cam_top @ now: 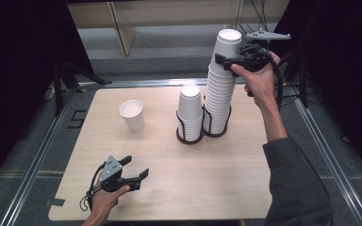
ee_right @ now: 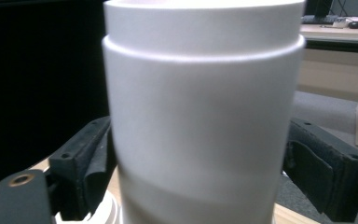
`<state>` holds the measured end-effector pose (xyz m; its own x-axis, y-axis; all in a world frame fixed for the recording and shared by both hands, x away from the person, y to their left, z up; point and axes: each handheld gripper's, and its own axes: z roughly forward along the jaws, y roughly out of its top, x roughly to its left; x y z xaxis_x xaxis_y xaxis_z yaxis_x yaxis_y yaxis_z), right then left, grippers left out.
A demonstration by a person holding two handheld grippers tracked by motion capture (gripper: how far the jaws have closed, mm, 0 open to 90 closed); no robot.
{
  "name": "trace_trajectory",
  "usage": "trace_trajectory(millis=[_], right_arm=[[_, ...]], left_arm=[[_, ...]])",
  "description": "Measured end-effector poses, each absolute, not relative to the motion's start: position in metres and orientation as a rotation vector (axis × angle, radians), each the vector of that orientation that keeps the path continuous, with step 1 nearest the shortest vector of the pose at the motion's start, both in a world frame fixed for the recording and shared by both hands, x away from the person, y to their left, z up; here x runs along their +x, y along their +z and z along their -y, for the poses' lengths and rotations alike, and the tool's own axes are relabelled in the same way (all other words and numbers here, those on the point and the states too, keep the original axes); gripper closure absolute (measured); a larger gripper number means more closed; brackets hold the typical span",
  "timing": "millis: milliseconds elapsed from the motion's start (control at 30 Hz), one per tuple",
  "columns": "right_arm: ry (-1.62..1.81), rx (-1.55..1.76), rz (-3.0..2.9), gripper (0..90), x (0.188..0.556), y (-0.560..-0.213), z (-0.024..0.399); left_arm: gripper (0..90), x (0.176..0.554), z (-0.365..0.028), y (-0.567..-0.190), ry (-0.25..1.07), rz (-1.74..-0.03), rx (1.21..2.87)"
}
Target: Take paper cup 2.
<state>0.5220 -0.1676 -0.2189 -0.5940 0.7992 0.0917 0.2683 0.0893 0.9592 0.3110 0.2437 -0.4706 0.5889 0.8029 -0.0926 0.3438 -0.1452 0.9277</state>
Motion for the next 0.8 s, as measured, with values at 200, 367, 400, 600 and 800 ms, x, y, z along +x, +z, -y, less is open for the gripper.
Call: trace_trajectory(millis=[200,367,400,600,800], right_arm=[[1.520,1.052,-1.913,15.8,0.529,-0.217,0.161],[1.503,1.043,-1.919,16.9,0.527,-0.212,0.161],[1.507,1.033,-1.906,16.9,0.527,-0.210,0.162],[1.518,1.019,-1.876,17.1,0.523,-0.192,0.163],[1.532,0.987,-1.835,17.2,0.516,-0.167,0.162]], left_arm=[[14.4,0.311,-0.242,-0.471,0.527,-0.935,1.731],[14.4,0.311,-0.242,-0.471,0.525,-0.940,1.726],[14.4,0.311,-0.243,-0.471,0.530,-0.938,1.743],[14.4,0.311,-0.242,-0.471,0.528,-0.938,1.740],[14.4,0.312,-0.241,-0.472,0.519,-0.930,1.737]])
